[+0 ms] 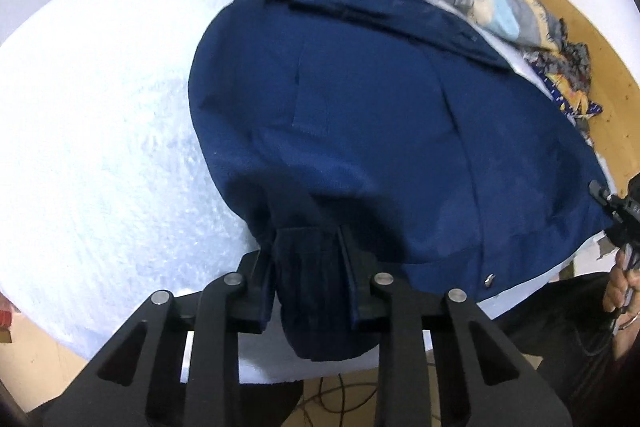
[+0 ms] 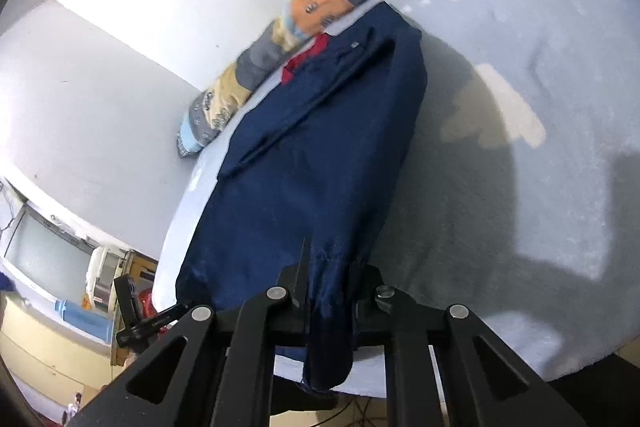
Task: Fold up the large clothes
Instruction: 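Lift the hem with both grippers off the bed, then fold the held hem up toward the red collar with both grippers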
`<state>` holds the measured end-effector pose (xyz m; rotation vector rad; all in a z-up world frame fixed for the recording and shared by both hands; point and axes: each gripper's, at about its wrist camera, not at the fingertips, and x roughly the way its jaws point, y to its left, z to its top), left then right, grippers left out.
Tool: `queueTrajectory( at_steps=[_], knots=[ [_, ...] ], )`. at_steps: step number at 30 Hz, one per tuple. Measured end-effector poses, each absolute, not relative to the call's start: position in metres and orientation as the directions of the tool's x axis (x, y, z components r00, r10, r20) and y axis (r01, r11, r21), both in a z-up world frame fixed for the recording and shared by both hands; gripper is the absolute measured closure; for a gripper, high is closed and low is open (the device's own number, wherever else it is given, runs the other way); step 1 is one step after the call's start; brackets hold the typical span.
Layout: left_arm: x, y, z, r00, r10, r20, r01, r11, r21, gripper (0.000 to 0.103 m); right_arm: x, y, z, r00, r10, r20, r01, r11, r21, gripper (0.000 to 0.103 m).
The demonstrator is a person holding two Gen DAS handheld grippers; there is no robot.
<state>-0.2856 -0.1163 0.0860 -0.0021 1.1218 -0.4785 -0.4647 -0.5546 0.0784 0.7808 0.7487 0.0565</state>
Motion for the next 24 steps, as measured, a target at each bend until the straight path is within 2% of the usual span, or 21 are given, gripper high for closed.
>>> queueTrajectory(
  at_steps=[4,6,10,13,14,15,17,18,19,20,21,24],
  knots=[
    [-0.278,-0.121,0.072,0.311,-0.325,-0.893,0.347,0.914,-0.212,0.078,-0.462,-0.556,0.069,0.707,0.284,-0.647,0.28,0.728,0.625,0.09],
    [-0.275,-0.121,0.069,0.303,-0.32,-0.898,0.34,0.916,-0.212,0.078,-0.458,-0.558,0.06,0.673,0.285,-0.683,0.315,0.725,0.613,0.086],
    [-0.275,-0.126,0.065,0.294,-0.318,-0.901,0.341,0.916,-0.212,0.077,-0.455,-0.565,0.043,0.613,0.258,-0.747,0.391,0.722,0.57,0.083],
    [-0.271,-0.13,0.062,0.293,-0.318,-0.902,0.334,0.918,-0.215,0.068,-0.453,-0.569,0.035,0.597,0.266,-0.757,0.414,0.705,0.575,0.073],
    [-0.27,-0.132,0.061,0.29,-0.323,-0.901,0.337,0.916,-0.22,0.061,-0.452,-0.57,0.033,0.586,0.246,-0.772,0.43,0.713,0.554,0.068],
    [-0.269,-0.134,0.06,0.281,-0.334,-0.9,0.342,0.911,-0.232,0.046,-0.452,-0.57,0.031,0.577,0.234,-0.783,0.438,0.72,0.538,0.063],
    [-0.269,-0.143,0.058,0.268,-0.359,-0.894,0.368,0.896,-0.25,0.031,-0.451,-0.57,0.025,0.566,0.226,-0.793,0.447,0.724,0.526,0.064],
    [-0.271,-0.147,0.058,0.286,-0.338,-0.897,0.378,0.9,-0.219,0.032,-0.451,-0.57,0.023,0.572,0.23,-0.787,0.447,0.717,0.535,0.067],
    [-0.274,-0.153,0.058,0.307,-0.307,-0.901,0.398,0.901,-0.171,0.034,-0.451,-0.57,0.021,0.578,0.243,-0.779,0.438,0.713,0.548,0.076],
    [-0.277,-0.156,0.06,0.327,-0.287,-0.9,0.414,0.9,-0.137,0.048,-0.452,-0.569,0.021,0.584,0.268,-0.767,0.423,0.706,0.568,0.089],
    [-0.279,-0.158,0.062,0.346,-0.276,-0.897,0.425,0.898,-0.112,0.073,-0.453,-0.568,0.023,0.593,0.264,-0.761,0.42,0.705,0.571,0.09],
    [-0.278,-0.147,0.073,0.357,-0.334,-0.873,0.415,0.893,-0.172,0.08,-0.458,-0.564,0.039,0.658,0.296,-0.693,0.351,0.693,0.63,0.09]
  ],
)
